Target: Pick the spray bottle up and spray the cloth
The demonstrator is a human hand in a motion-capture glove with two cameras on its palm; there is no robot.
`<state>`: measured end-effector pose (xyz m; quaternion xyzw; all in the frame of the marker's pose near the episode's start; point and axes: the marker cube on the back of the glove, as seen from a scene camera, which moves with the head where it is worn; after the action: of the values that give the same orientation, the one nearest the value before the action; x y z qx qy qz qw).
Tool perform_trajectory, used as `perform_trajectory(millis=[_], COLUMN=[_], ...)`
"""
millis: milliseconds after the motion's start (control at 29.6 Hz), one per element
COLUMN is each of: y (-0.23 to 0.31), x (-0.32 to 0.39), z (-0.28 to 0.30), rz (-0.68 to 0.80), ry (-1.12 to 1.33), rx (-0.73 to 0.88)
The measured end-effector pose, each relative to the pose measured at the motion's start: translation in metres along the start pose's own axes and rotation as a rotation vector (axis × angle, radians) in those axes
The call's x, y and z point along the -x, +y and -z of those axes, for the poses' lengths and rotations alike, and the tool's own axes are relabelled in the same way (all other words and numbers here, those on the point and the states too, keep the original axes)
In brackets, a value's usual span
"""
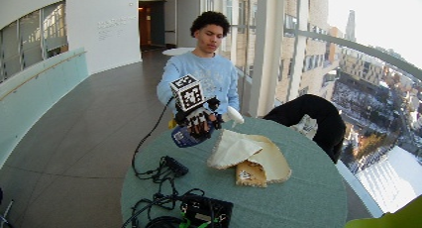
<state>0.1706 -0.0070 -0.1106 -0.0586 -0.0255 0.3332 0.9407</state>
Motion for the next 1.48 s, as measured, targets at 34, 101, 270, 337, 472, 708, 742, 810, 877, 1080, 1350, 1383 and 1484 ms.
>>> perform_trajectory(millis=[34, 101, 270, 337, 472, 708, 742, 810, 877, 1080, 1350, 1383, 1484], y=[0.0, 0.001, 0.001, 0.002, 0.0, 0.001, 0.001, 0.001, -0.001, -0.004, -0.003, -0.003, -0.005], x=[0.0, -0.001, -0.001, -0.001, -0.003, 0.0, 0.001, 0.002, 0.003, 0.003, 0.008, 0.008, 0.009], z=[0.0, -0.001, -0.003, -0.004, -0.002, -0.007, -0.008, -0.01, -0.011, -0.011, -0.012, -0.011, -0.009], rz=[-0.001, -0.004, -0.005, -0.005, -0.012, -0.014, -0.012, -0.008, -0.009, -0.031, -0.035, -0.035, -0.029], ry=[-0.001, -0.004, -0.009, -0.009, -0.004, 0.015, 0.02, 0.03, 0.036, 0.032, 0.04, 0.04, 0.036], rx=[0.001, -0.001, -0.008, -0.009, 0.015, 0.01, 0.011, 0.017, 0.023, 0.037, 0.03, 0.032, 0.036])
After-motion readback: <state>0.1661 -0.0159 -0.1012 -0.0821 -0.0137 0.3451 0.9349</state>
